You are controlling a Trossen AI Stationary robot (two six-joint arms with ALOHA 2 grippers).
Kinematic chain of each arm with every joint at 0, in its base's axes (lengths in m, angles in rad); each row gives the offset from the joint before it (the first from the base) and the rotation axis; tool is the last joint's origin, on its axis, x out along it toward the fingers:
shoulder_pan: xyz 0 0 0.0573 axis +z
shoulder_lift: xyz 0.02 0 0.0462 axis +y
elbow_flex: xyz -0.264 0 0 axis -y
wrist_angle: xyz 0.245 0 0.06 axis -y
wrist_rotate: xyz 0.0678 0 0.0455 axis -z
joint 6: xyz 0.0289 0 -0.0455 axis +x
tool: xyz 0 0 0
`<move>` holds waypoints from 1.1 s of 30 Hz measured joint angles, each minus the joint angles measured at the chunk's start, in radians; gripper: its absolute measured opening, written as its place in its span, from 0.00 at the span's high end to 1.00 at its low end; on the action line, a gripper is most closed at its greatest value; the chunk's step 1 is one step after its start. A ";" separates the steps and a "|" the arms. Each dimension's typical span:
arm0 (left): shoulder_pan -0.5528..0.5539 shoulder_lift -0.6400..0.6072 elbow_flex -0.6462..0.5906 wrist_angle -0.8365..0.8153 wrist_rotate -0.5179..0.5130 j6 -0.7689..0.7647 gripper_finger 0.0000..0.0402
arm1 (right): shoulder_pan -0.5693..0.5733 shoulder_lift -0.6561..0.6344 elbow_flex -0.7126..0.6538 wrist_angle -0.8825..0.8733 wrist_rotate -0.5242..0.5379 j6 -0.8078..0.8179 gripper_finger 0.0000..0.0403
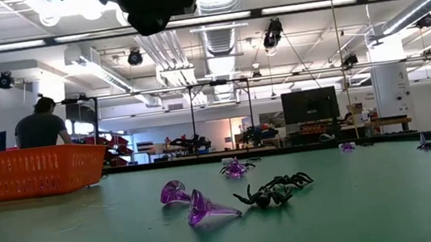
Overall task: Sort Halloween decoration
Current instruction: Put the white skeleton toy into the yellow bin
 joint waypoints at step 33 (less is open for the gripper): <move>0.002 0.141 0.290 -0.212 -0.244 0.049 1.00 | -0.234 -0.139 0.014 0.217 -0.073 -0.084 0.69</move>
